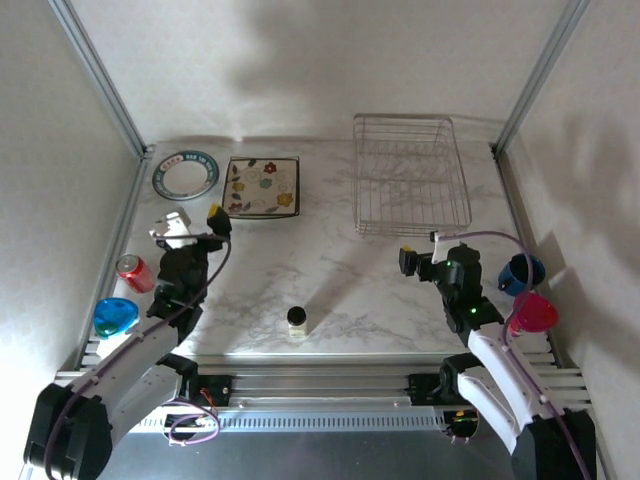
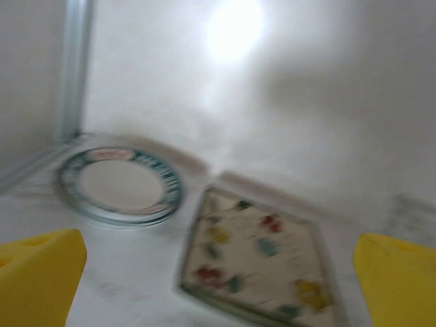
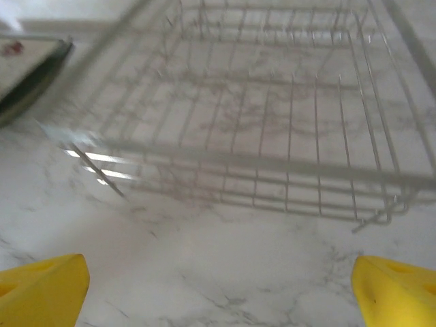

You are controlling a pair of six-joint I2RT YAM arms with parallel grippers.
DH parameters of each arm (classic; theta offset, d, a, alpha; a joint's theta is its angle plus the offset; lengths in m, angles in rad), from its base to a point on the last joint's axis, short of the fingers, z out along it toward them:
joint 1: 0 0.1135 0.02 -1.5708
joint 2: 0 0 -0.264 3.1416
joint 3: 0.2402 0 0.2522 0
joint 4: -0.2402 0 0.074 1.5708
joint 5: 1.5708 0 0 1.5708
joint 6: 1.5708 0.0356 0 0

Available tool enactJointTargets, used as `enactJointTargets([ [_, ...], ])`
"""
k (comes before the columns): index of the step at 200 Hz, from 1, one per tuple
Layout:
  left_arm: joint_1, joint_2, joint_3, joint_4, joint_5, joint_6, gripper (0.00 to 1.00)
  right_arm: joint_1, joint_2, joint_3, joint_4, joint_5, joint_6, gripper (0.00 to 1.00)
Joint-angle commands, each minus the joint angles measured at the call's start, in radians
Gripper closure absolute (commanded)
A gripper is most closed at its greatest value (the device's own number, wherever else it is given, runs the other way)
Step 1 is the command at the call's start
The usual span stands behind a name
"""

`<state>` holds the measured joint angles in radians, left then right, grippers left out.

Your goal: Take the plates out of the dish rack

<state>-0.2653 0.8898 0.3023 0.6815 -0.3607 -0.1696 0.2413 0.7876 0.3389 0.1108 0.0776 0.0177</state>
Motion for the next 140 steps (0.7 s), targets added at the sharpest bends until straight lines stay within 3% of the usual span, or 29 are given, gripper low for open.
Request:
enactJointTargets([
  [1,0.075,0.038,-0.089,0.164,-0.075,0.149,0.0,0.006,0.044,-0.067,0.259,0.113,-0.019,0.01],
  [36,0.171,0.161,-0.173,0.322,-0.006,0.114,0.0,-0.016,0.292,-0.136,0.538,0.144,-0.017,0.01],
  [101,0.338,0.5,-0.109,0.562,0.253,0.061,0.0,-0.111,0.542,0.012,0.585,0.081,-0.009,0.01],
  [123,0.341,0.637,-0.076,0.622,0.325,0.084,0.0,-0.159,0.667,0.017,0.712,0.027,-0.003,0.01],
  [135,0.34,0.641,-0.102,0.659,0.319,0.076,0.0,-0.167,0.793,0.003,0.9,0.025,-0.004,0.01],
  [140,0.34,0.651,-0.111,0.692,0.317,0.074,0.0,-0.169,0.764,0.02,0.828,0.023,0.002,0.01],
])
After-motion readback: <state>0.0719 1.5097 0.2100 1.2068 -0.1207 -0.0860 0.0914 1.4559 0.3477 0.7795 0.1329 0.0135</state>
